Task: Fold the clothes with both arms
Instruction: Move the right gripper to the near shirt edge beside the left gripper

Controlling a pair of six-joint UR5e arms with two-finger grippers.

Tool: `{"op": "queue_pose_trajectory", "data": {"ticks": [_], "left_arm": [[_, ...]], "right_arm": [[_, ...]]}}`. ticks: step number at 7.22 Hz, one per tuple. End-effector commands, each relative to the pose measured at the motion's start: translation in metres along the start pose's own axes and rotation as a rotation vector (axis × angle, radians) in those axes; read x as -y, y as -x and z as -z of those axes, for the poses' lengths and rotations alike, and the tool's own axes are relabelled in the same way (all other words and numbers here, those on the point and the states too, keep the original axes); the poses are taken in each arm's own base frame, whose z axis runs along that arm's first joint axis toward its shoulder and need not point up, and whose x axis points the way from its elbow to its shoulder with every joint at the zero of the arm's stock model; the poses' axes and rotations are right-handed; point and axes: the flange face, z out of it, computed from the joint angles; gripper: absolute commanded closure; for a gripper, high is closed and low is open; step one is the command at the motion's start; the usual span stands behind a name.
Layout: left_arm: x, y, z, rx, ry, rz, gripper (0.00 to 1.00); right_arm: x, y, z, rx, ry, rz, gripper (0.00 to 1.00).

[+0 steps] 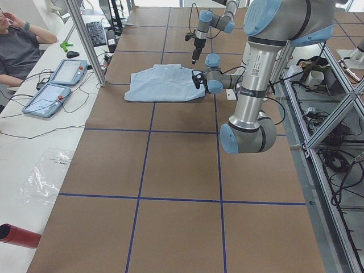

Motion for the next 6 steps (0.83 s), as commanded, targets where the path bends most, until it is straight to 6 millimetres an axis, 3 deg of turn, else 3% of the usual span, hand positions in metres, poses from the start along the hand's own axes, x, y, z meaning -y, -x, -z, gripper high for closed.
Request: {"op": "queue_pose_trajectory", "data": {"ticks": [1,2,3,6], "left_arm": [[0.0,-0.002,0.001,-0.003,0.0,0.0,1.0],[0.0,-0.002,0.001,-0.003,0.0,0.0,1.0],[0.0,-0.002,0.001,-0.003,0.0,0.0,1.0],[0.001,-0.002,0.001,-0.005,-0.001,0.0,1.0]], "right_arm": [[-0.025,0.025,-0.038,-0.105,-0.016,-0.06,0.0],[-0.028,0.031,-0.062,-0.139,-0.018,-0.06,0.0],[-0.03,0.028,-0.074,-0.16,-0.018,-0.057,0.0],[-0.031,0.025,-0.076,-0.177,-0.012,-0.057,0.0]]}}
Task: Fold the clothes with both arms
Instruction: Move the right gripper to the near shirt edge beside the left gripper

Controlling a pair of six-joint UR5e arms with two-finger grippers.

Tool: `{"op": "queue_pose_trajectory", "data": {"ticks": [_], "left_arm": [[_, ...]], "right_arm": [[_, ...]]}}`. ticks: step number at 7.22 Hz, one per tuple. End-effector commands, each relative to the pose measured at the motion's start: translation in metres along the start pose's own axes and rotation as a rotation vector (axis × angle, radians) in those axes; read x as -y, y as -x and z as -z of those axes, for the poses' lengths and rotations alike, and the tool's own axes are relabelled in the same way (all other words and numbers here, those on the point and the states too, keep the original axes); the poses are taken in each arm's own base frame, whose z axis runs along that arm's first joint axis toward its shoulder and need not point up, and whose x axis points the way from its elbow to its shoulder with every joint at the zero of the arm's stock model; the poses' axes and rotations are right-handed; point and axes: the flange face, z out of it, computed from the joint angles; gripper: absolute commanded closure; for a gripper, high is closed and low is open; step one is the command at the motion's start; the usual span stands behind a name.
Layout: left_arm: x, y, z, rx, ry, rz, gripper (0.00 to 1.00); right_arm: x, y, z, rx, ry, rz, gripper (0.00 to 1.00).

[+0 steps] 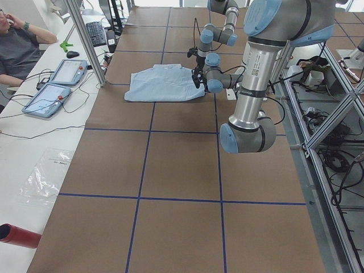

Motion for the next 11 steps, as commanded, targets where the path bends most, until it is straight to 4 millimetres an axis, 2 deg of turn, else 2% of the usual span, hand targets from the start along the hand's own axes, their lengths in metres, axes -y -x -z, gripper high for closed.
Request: {"op": "queue_pose_trajectory", "data": {"ticks": [1,8,11], "left_arm": [[0.001,0.0,0.001,-0.001,-0.002,0.0,1.0],[0.003,0.0,0.0,0.0,-0.005,-0.001,1.0],[0.003,0.0,0.0,0.0,-0.005,-0.001,1.0]], "right_arm": [[-0.003,-0.006,-0.004,-0.015,0.006,0.004,0.0],[-0.022,-0.008,0.001,-0.026,0.028,0.022,0.0],[-0.031,-0.01,-0.004,-0.035,0.035,0.031,0.02]]}}
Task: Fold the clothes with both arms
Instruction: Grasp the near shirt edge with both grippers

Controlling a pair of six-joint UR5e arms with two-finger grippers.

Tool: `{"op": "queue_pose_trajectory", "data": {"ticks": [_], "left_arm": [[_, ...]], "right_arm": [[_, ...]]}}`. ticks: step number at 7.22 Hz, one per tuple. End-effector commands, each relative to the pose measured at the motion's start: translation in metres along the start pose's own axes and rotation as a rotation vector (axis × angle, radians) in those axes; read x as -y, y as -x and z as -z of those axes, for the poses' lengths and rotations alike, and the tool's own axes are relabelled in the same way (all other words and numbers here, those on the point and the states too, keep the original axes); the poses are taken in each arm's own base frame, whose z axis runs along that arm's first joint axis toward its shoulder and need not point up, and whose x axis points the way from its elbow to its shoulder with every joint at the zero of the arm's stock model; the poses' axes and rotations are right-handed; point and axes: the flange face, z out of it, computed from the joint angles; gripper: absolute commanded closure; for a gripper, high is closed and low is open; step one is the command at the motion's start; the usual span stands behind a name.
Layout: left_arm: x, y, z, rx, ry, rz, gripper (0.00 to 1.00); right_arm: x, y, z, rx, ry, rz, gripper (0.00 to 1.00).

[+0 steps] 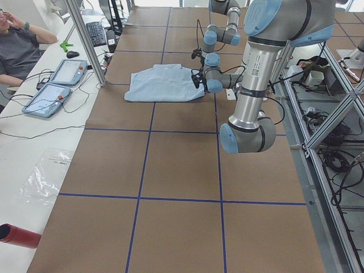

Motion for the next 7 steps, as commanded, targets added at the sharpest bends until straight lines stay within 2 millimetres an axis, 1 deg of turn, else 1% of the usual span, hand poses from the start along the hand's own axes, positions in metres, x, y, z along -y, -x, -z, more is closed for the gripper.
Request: {"op": "queue_pose_trajectory", "data": {"ticks": [1,3,4,5,7], "left_arm": [[0.0002,0.0006,-0.0002,0.001,0.0,0.0,1.0],[-0.0003,-0.0006,0.0007,-0.002,0.0,0.001,1.0],[-0.0003,-0.0006,0.0008,-0.002,0.0,0.001,1.0],[0.0001,0.0002,0.0005,-0.001,-0.001,0.001,1.0],[0.0009,-0.0004,0.0004,-0.001,-0.003,0.002,1.0]], "right_arm": [[-0.0025,0.0,-0.0019,-0.003,0.002,0.003,0.15],[-0.0022,0.0019,0.001,0.003,0.002,0.003,0.71],[-0.0017,0.0028,0.0025,0.006,0.004,0.003,0.94],[0.0001,0.0045,0.0045,0.01,0.008,0.0,1.0],[0.0052,0.0065,0.008,0.015,0.014,-0.008,1.0]]}}
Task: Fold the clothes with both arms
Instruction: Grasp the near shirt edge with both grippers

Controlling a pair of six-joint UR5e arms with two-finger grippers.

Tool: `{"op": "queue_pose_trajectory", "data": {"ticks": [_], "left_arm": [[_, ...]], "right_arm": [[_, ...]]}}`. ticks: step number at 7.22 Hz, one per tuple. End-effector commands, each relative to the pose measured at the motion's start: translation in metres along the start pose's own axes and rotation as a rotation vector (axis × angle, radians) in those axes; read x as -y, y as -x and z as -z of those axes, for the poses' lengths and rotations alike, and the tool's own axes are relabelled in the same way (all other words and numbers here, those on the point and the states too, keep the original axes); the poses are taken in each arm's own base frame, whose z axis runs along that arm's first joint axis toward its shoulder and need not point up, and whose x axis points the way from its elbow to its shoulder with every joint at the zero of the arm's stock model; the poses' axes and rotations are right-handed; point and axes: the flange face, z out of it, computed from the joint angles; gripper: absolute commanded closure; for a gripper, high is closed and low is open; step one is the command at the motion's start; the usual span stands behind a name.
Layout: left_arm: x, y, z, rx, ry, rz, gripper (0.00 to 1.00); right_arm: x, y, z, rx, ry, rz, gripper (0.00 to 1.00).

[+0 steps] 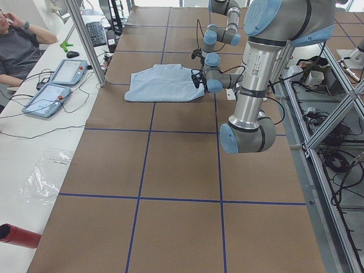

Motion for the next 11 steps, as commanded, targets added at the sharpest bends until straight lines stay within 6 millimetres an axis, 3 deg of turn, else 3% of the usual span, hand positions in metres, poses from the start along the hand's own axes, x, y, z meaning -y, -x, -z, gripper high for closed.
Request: {"op": "queue_pose_trajectory", "data": {"ticks": [1,4,6,8,9,11], "left_arm": [[0.0,0.0,0.0,0.001,-0.001,0.0,1.0],[0.001,-0.001,0.002,-0.004,-0.001,0.001,1.0],[-0.005,-0.008,0.024,-0.039,0.013,-0.011,1.0],[-0.026,-0.016,0.068,-0.008,0.074,-0.011,1.0],[-0.037,-0.019,0.095,-0.007,0.089,-0.015,1.0],[-0.063,-0.019,0.139,0.01,0.181,-0.021,1.0]], "right_arm": [[0.006,0.002,0.004,0.008,0.004,-0.008,1.0],[0.013,0.005,0.031,0.048,0.041,-0.019,1.0],[0.015,0.002,0.057,0.096,0.046,-0.019,1.0],[0.012,-0.014,0.087,0.14,0.074,-0.012,1.0],[0.005,-0.022,0.114,0.177,0.132,-0.011,1.0],[-0.023,-0.029,0.154,0.205,0.305,-0.048,1.0]]}}
